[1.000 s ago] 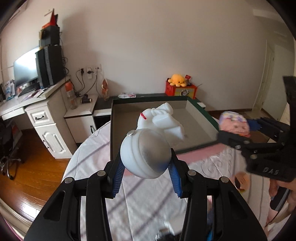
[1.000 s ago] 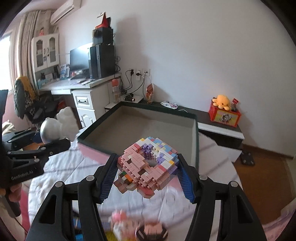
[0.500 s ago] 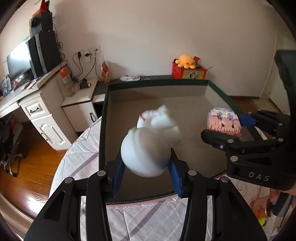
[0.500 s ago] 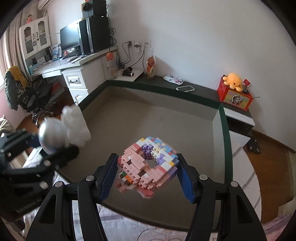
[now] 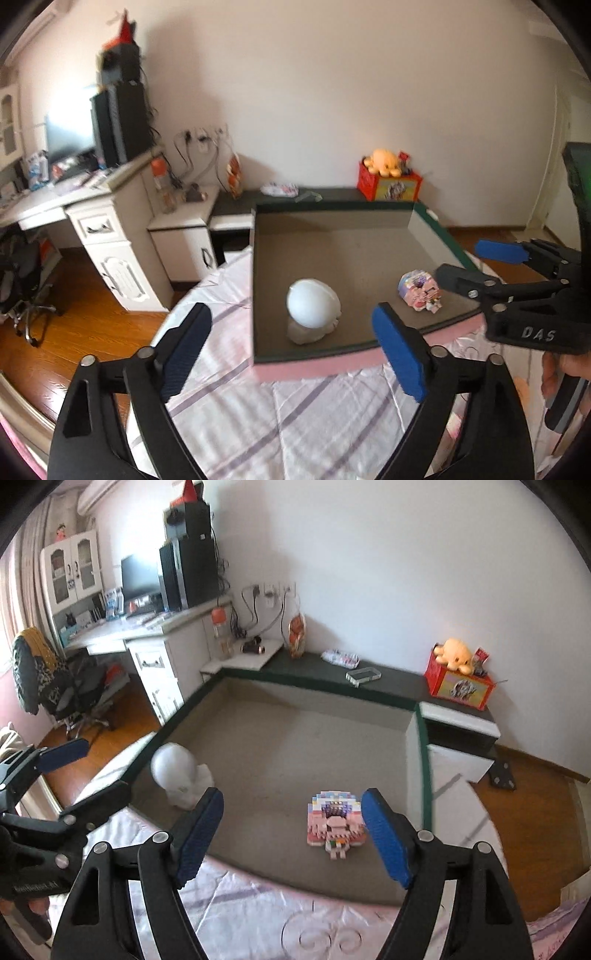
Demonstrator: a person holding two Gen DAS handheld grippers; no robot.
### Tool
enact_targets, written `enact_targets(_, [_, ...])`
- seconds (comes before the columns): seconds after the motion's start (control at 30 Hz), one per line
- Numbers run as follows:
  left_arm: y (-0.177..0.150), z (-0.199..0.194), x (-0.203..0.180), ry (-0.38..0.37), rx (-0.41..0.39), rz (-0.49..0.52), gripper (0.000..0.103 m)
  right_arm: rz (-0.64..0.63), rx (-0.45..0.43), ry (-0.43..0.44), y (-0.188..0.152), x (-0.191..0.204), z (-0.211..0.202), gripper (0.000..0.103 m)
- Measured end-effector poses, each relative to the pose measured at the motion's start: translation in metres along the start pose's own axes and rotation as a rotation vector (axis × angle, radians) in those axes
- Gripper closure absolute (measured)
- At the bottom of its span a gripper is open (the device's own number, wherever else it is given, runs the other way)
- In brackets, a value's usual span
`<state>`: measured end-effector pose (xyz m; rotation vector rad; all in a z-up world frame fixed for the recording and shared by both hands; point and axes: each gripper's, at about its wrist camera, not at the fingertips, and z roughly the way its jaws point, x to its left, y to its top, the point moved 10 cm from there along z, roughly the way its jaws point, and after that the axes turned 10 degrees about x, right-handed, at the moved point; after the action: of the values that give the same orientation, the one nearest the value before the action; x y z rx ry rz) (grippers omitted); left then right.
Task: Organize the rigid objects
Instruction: 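Carry the white dome and pink block figure into the pink box and release both, then move both tools back toward the clutter on the bed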
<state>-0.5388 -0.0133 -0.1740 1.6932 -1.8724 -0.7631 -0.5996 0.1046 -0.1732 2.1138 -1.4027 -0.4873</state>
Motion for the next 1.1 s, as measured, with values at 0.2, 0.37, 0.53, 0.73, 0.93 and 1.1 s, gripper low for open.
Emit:
enact_targets(0.2, [-0.022,-0.075,0.007,0.073,-0.136,-0.017,0.001,-0.010,-0.140,-0.035,-0.017,0.013,-0.068,0.022])
enact_targets(0.37, [-0.047,-0.128,0.006,0.104,-0.207,-0.043,0.000,-0.020,-0.264,-0.115,-0.047,0.027,-0.123,0.020])
enact_targets(0.53, [-0.075,-0.160,-0.005,0.123,-0.227,-0.034,0.000,0.002,-0.302,-0.147,-0.076,0.036,-0.150,0.019])
enact_targets(0.73, [-0.096,-0.177,-0.024,0.072,-0.220,-0.009,0.000,0.052,-0.298,-0.128,-0.106,0.033,-0.164,0.019])
enact_targets(0.93, [-0.106,-0.184,-0.037,0.071,-0.215,0.008,0.000,0.064,-0.300,-0.139,-0.127,0.031,-0.174,0.019])
enact_targets(1.1, [-0.116,-0.182,-0.042,0.097,-0.195,0.021,0.000,0.076,-0.292,-0.137,-0.141,0.027,-0.174,0.019])
